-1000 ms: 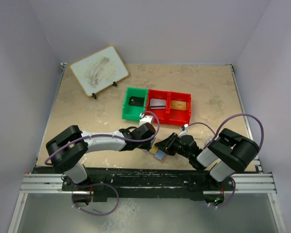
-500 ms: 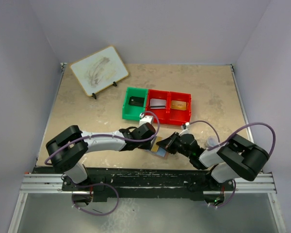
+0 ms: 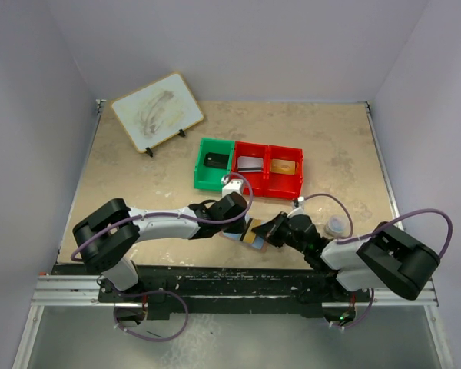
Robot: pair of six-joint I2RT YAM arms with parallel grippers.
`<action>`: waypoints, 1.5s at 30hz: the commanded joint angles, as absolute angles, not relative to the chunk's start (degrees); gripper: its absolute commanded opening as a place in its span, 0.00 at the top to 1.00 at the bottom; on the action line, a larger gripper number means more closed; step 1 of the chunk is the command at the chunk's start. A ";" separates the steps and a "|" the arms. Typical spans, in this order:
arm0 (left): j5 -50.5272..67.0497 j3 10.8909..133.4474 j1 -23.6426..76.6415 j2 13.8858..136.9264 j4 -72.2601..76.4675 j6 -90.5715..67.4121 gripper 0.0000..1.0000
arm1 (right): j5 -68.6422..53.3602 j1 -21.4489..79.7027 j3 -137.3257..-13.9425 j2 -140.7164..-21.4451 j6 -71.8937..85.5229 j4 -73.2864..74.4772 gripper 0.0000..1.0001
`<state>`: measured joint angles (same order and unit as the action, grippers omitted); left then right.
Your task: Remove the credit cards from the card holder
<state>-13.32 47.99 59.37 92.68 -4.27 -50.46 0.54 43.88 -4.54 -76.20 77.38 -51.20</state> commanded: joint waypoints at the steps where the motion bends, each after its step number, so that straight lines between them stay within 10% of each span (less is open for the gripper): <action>1: -11.44 49.44 59.67 93.68 -0.55 -50.86 0.77 | 1.96 44.03 -3.03 -75.50 77.85 -49.18 0.97; 16: -19.42 53.50 63.57 98.66 -8.73 -51.31 0.82 | 0.03 44.03 -3.98 -75.85 78.76 -50.50 0.75; 30: -24.28 51.93 64.34 93.76 -9.67 -51.88 0.83 | -1.26 44.03 -4.44 -77.16 74.41 -54.71 1.00; 45: -41.39 48.85 65.21 81.31 -16.39 -54.24 0.79 | 15.13 43.95 -10.85 -39.63 63.86 -6.10 1.00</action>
